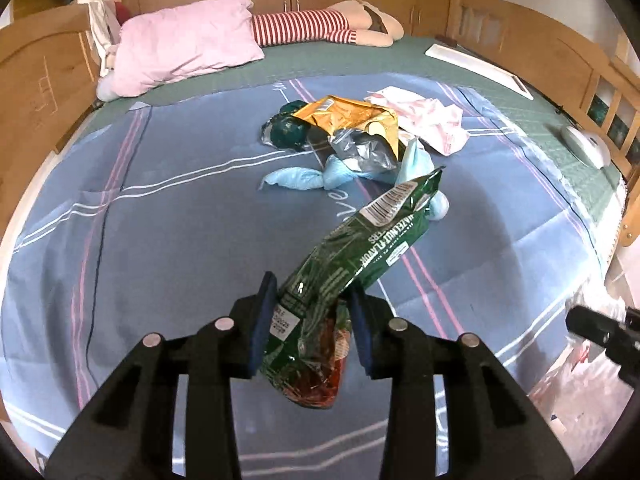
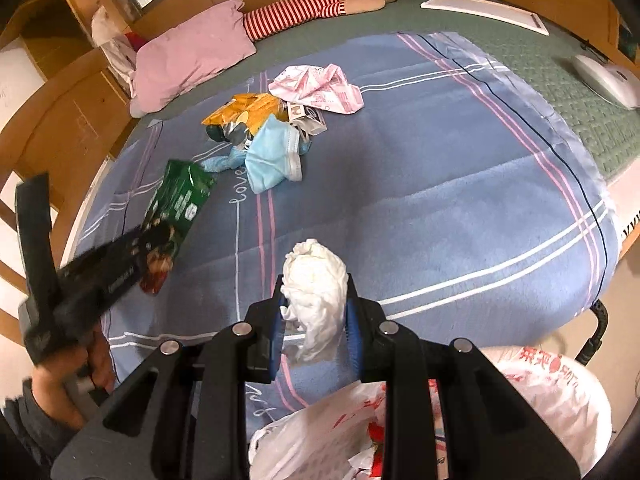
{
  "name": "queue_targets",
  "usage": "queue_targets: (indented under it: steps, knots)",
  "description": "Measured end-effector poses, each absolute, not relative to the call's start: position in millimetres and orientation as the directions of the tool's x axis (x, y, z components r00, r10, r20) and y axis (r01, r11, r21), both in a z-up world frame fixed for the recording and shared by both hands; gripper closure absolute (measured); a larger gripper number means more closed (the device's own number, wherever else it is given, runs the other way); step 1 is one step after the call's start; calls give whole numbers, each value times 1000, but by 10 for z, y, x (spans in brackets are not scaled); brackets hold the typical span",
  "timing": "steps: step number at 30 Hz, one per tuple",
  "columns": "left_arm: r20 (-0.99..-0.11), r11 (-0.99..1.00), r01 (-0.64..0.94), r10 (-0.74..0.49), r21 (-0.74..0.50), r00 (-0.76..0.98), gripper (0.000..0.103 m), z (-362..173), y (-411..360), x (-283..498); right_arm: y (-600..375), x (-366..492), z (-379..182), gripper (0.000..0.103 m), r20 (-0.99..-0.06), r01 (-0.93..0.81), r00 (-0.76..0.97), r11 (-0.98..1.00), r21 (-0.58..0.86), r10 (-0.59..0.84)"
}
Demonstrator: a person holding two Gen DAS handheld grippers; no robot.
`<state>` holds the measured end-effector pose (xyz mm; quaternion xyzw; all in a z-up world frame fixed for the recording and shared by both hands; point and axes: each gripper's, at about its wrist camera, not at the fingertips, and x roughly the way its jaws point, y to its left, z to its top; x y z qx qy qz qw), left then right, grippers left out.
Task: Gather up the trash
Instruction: 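Carry the green bag and tissue over the white bag and open both tools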
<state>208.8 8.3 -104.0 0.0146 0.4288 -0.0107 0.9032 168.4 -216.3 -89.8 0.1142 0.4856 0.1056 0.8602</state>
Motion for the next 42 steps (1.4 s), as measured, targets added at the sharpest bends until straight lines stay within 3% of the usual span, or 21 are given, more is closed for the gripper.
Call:
queue_targets:
  steps: [4,15,23,25,26,28,32,35,37,42]
  knots:
    - [-740,996,-26,84,90,667,67,-966,159,1898,-2076,1611,-819,76,-801,-88,528,956,280,283]
    - [-730,998,-3,50,65,681,67,-926,166,1779,-2180,1283,-532,76,-813,-153,521,966,210,259]
    - [-700,986,153,-154,-65,697,67,-804,-32,1605,-2599,840,-774,74,-930,-119,350,990,74,112]
    - [-683,975,209,-201,-72,702,67,-758,-131,1559,-2670,763,-1031,64,-965,-96,251,994,53,76]
    - [-680,971,228,-218,-76,700,67,-752,-174,1543,-2695,749,-1109,49,-972,-81,224,996,48,65]
    - [-674,955,280,-268,-94,688,67,-734,-282,1509,-2782,718,-1245,33,-980,-21,186,997,70,73]
    - [-666,924,359,-349,-128,659,67,-728,-443,1472,-3007,734,-1098,32,-948,95,269,974,203,171]
    - [-663,871,445,-459,-206,592,67,-745,-536,1462,-3337,731,-783,32,-884,232,424,921,314,195]
    - [-647,800,538,-562,-266,516,67,-741,-642,1402,-3513,696,-660,31,-847,287,497,885,366,189]
    - [-643,634,730,-675,-255,362,66,-754,-1061,1132,-3821,608,-456,31,-779,380,618,829,411,103]
